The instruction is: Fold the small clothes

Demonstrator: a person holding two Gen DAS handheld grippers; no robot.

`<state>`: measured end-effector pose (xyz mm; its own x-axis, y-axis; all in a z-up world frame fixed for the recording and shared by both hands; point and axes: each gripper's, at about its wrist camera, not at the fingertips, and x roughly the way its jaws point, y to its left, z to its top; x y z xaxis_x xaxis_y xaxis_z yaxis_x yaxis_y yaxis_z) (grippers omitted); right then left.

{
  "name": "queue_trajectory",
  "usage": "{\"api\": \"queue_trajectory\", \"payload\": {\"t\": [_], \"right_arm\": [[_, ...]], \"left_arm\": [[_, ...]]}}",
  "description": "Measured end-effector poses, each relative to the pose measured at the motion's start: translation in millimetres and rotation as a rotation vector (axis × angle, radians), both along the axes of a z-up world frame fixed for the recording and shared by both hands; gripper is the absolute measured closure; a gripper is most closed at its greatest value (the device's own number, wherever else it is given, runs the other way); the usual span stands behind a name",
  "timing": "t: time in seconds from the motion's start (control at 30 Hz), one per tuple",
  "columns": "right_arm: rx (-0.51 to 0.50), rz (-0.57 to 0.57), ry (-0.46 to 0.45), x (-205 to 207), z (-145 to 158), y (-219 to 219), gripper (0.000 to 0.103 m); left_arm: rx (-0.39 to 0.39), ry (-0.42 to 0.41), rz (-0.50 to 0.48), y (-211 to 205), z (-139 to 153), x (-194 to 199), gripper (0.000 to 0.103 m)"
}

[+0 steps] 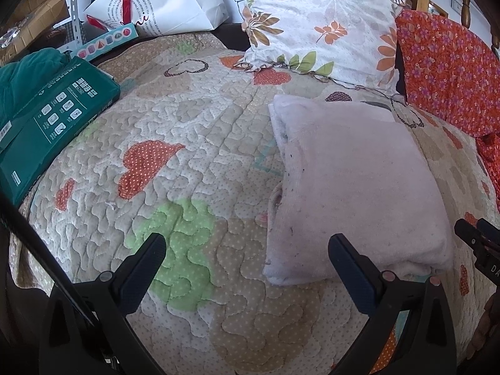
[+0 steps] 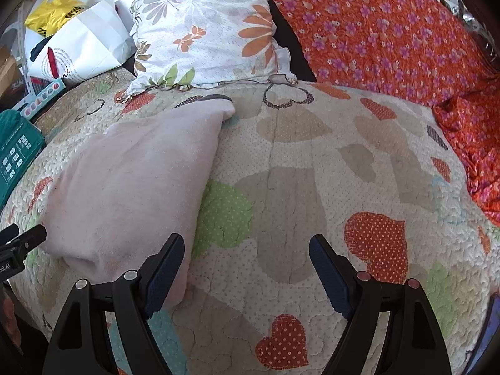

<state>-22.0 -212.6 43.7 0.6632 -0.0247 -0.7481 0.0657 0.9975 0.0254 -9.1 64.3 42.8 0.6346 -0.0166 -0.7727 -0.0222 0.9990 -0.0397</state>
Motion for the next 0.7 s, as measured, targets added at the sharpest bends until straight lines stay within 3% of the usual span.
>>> {"api": "queue_trajectory", "payload": {"t": [0.7], "right_arm": [[-0.036,0.014,-0.017,-1.0,1.6,5.5,0.016]], "left_arm": [[-0.02,0.009,0.006,1.4,-1.4,0.6,0.0]]}}
